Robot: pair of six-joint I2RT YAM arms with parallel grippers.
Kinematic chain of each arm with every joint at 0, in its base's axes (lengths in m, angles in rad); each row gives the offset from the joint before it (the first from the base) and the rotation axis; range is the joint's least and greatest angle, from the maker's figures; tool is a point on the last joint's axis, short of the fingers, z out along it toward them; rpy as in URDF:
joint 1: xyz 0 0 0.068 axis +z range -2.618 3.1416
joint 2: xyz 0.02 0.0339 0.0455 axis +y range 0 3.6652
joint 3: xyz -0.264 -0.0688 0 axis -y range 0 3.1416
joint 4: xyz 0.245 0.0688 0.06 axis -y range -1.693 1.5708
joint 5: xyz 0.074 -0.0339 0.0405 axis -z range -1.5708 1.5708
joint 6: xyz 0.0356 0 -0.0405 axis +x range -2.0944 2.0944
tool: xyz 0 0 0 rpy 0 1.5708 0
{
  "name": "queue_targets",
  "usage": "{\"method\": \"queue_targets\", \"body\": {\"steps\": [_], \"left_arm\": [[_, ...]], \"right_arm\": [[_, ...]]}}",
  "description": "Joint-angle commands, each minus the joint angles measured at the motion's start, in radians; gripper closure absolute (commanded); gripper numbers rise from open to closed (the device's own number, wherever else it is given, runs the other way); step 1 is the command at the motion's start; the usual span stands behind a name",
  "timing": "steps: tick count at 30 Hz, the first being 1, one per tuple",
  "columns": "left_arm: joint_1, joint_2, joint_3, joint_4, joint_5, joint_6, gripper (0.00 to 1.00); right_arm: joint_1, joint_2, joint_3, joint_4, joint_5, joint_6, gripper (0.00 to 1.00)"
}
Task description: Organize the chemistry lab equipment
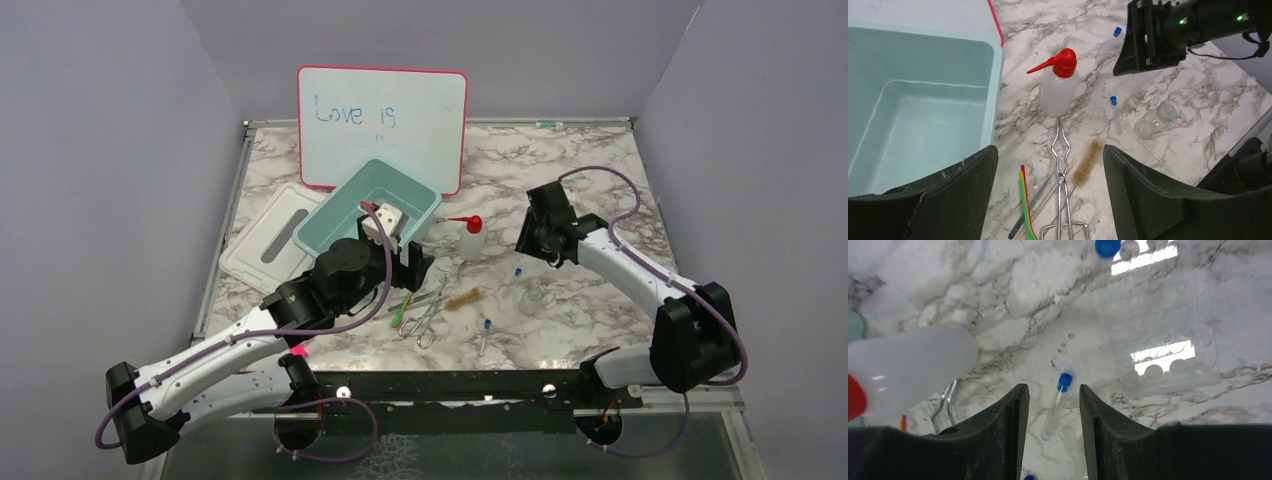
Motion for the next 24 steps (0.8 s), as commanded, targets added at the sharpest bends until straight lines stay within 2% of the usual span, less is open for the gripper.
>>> {"method": "queue_targets", "body": {"steps": [1, 5, 10, 16, 24], "left_arm": [[0.000, 0.014, -0.014, 0.030, 0.071, -0.023, 0.20], [0.000, 0.034, -0.013, 0.032, 0.086, -0.026, 0.20], [0.000, 0.053, -0.013, 0.034, 0.090, -0.030, 0.20], [0.000, 0.065, -0.013, 0.036, 0.089, -0.033, 0.20], [0.000, 0.063, -0.023, 0.044, 0.101, -0.071, 0.20]], "right_arm": [[0.032, 0.067, -0.053, -0.007, -0.070, 0.083, 0.51], [0.039, 0.141, -0.066, 0.058, -0.065, 0.101, 0.49], [0.046, 0.221, -0.061, 0.062, -0.028, 0.158, 0.51], [0.050, 0.265, -0.072, 0.053, -0.005, 0.202, 0.57], [0.051, 0.310, -0.078, 0.138, -0.070, 0.223, 0.76]]}}
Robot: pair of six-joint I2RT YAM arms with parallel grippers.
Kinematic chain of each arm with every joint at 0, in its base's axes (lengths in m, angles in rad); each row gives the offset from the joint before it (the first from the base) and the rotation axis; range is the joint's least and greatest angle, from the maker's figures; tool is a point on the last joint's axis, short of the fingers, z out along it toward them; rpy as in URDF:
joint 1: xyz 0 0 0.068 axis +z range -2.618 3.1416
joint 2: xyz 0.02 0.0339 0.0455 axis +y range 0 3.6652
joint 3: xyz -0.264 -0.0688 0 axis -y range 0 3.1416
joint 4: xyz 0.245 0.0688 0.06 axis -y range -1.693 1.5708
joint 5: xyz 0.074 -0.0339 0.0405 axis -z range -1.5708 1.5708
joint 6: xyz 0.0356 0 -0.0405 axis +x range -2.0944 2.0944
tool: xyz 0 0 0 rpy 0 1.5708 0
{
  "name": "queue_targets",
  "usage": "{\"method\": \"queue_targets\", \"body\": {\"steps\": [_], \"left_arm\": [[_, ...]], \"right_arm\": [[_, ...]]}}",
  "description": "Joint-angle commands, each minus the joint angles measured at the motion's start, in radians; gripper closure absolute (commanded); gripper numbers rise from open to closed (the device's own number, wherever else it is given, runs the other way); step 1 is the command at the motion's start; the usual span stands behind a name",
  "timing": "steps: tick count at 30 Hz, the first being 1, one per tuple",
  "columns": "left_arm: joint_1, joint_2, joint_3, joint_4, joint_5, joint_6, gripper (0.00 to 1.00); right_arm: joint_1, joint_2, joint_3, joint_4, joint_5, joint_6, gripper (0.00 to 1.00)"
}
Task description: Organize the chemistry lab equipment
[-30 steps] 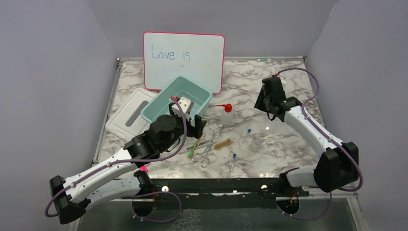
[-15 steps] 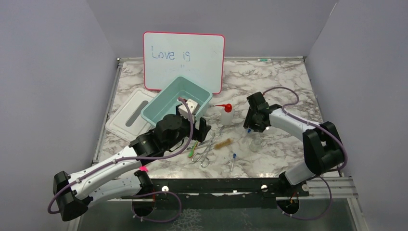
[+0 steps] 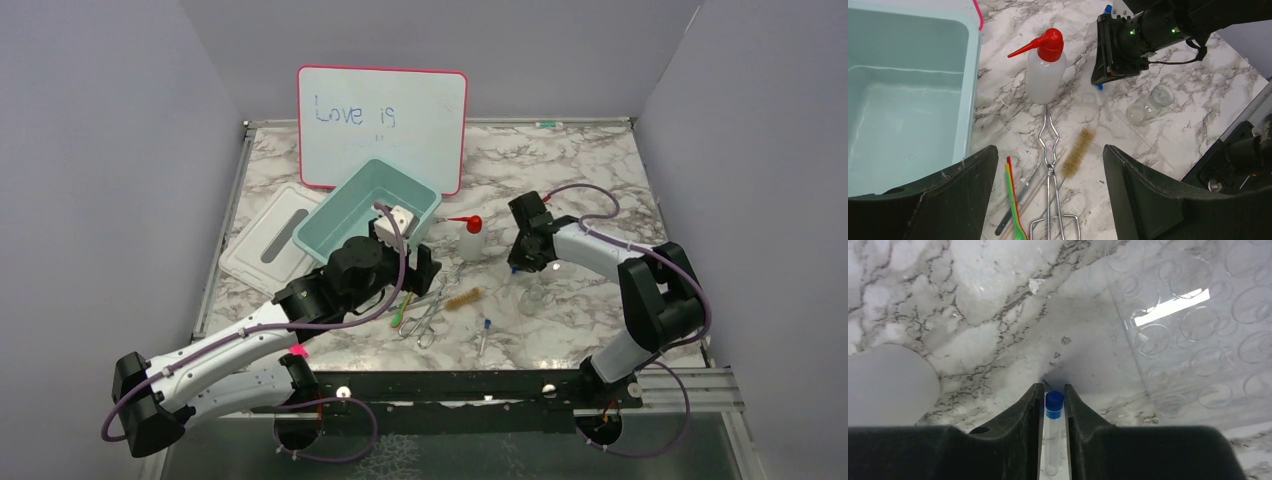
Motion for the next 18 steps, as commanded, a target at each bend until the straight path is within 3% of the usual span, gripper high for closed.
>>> {"method": "queue_targets", "body": {"steps": [1, 8, 18], "left_arm": [[0.000, -0.002, -0.020, 0.049, 0.046, -0.054, 0.20], [-0.002, 0.027, -0.056, 0.158, 0.183, -0.206, 0.21], [-0.001, 0.180, -0.105, 0.412, 0.264, -0.474, 0.25]], "right_arm": [[0.005, 0.058, -0.021, 0.086, -0.035, 0.042, 0.76], [0.005, -0.054, -0.013, 0.196, -0.044, 0.015, 0.83], [0.005, -0.358, -0.023, 0.147, -0.176, 0.014, 0.83]]}}
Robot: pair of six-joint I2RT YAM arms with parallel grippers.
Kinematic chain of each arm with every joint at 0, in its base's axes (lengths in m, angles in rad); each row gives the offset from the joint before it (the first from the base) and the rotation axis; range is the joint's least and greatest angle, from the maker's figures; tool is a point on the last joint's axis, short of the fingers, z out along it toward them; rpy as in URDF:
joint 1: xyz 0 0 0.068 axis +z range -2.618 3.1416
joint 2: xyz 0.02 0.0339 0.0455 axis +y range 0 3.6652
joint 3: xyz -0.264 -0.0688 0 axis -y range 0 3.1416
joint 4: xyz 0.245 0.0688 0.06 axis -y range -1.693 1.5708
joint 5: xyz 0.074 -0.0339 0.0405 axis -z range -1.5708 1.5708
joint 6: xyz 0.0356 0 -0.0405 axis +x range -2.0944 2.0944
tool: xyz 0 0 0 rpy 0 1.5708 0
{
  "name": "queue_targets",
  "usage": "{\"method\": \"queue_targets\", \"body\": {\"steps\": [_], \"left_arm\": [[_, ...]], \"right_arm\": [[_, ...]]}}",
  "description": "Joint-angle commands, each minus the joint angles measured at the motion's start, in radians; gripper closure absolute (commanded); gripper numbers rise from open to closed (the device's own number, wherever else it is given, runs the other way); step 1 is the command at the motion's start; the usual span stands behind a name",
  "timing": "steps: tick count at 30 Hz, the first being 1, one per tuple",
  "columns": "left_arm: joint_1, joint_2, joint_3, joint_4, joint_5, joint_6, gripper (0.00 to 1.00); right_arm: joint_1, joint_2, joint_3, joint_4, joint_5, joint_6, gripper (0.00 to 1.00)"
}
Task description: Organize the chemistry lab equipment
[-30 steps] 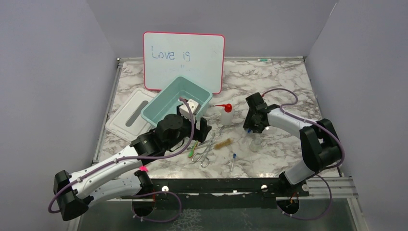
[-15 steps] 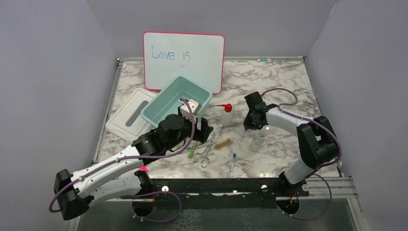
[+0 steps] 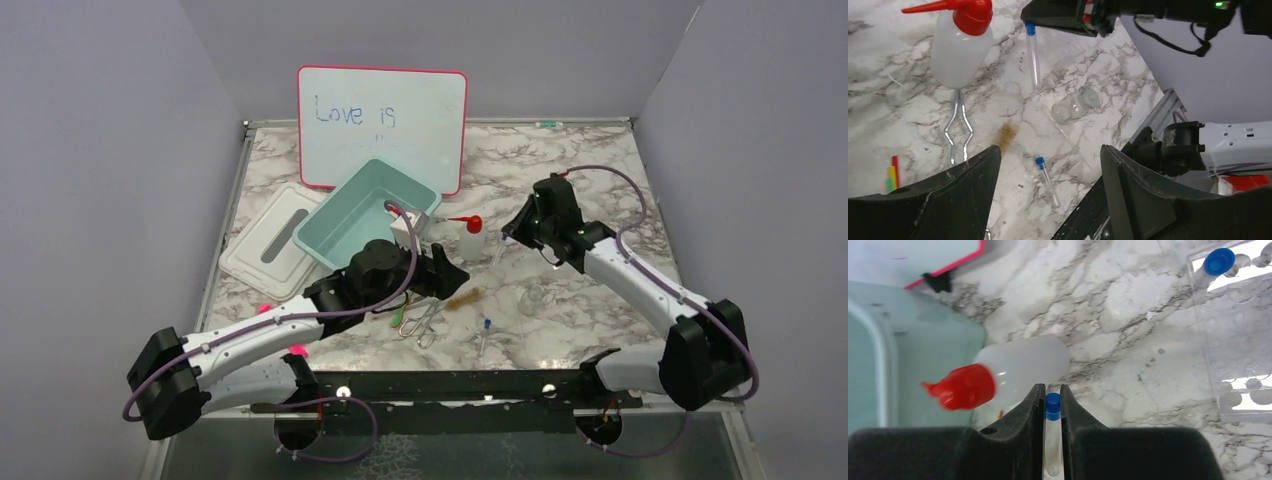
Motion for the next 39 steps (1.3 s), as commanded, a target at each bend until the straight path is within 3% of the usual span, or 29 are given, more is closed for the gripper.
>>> {"method": "queue_targets", "body": {"steps": [1, 14, 22, 27, 33, 39], "left_arm": [[-0.001, 0.098, -0.008, 0.200, 0.095, -0.146, 0.26], [-0.044, 0.415, 0.150, 0.383, 0.160, -0.213, 0.41], [-0.046, 0.460, 0.182, 0.395, 0.205, -0.166, 0.78], [-0.046, 0.451, 0.181, 0.395, 0.249, -0.059, 0.93], [-0.046, 0.409, 0.171, 0.391, 0.311, 0.146, 0.97], [-0.047, 0.353, 0.153, 0.341, 0.339, 0.328, 0.97]], "right_arm": [[0.004, -0.134, -0.018, -0.018, -0.098, 0.014, 0.83], [0.005, -0.443, -0.090, -0.099, -0.267, 0.077, 0.83], [0.005, -0.488, -0.128, -0.092, -0.306, 0.106, 0.83], [0.005, -0.489, -0.102, -0.116, -0.309, 0.082, 0.81], [0.005, -0.439, 0.003, -0.226, -0.388, -0.063, 0.56], [0.005, -0.457, 0.074, -0.333, -0.480, -0.172, 0.54]]}}
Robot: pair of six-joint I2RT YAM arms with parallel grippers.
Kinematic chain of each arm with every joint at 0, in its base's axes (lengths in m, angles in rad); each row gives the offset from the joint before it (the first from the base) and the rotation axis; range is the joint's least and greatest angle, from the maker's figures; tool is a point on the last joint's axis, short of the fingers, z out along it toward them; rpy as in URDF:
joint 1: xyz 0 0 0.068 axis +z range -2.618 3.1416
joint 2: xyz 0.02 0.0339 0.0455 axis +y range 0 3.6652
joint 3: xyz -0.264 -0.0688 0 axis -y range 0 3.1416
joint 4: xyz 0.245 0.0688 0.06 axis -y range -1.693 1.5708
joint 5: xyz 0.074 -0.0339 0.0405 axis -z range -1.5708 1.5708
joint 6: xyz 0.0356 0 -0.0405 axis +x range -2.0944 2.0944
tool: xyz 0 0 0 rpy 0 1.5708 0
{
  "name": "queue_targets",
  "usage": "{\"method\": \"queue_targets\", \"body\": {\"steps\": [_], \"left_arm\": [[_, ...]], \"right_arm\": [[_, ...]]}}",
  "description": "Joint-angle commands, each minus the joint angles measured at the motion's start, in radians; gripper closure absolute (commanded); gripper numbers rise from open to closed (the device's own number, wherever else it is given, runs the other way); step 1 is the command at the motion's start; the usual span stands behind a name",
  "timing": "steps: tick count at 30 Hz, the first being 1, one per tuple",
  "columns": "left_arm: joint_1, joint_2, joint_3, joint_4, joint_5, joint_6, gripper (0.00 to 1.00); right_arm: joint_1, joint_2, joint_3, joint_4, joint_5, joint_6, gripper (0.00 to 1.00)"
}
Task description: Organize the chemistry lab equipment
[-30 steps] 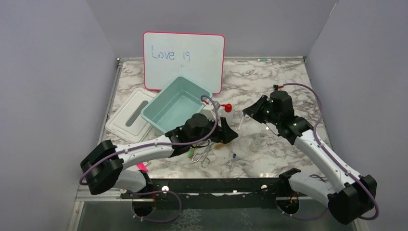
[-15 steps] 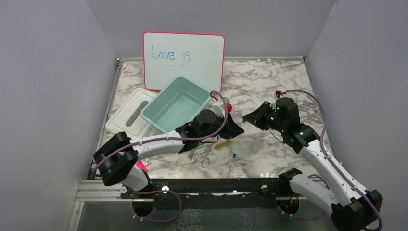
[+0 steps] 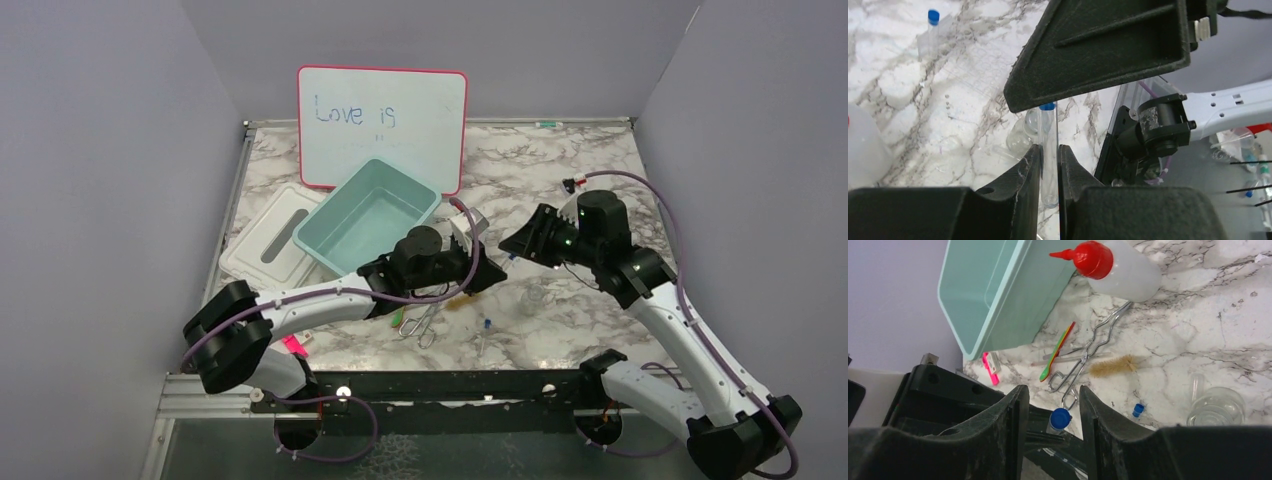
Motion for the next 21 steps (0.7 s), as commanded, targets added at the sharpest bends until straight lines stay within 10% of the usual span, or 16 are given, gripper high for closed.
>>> {"method": "queue_targets", "body": {"steps": [1, 21], "left_arm": [[-0.007, -0.067, -0.005, -0.013, 0.061, 0.207, 0.97], [-0.007, -0.118, 0.026, -0.142, 0.149, 0.379, 0.97]], "right_arm": [[0.004, -0.020, 0.064, -0.115, -0.121, -0.110, 0.54], [0.005, -0.046, 0.066, -0.155, -0.257, -0.140, 0.68]]}}
